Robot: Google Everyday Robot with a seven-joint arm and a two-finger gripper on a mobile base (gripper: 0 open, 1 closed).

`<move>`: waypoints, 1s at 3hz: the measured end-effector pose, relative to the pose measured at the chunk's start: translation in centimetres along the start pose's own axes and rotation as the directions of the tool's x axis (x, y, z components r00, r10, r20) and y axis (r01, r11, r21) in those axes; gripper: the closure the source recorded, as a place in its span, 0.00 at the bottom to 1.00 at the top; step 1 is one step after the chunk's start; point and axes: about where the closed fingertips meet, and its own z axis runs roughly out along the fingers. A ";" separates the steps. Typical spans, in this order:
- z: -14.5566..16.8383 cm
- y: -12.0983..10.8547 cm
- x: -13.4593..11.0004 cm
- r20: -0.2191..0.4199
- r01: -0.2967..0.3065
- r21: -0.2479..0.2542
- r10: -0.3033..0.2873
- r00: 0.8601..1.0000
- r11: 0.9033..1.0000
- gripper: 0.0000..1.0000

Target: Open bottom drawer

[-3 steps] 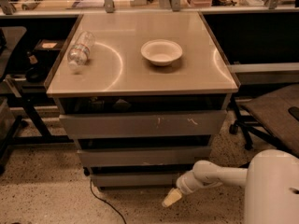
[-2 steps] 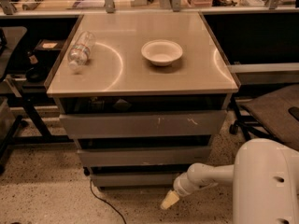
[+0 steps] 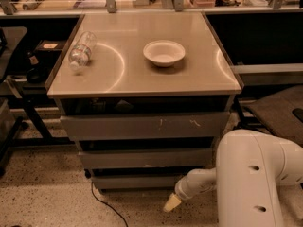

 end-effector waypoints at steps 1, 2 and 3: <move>0.2 -0.7 -1.0 0.034 0.026 0.013 -0.026 0.999 1.000 0.00; 0.4 -1.8 -2.2 0.067 0.059 0.042 -0.061 0.996 0.997 0.00; 1.0 -2.4 -2.4 0.063 0.092 0.067 -0.096 0.993 0.994 0.00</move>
Offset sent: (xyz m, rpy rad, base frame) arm 0.0487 0.0105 0.0096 0.0345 -0.1581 0.0514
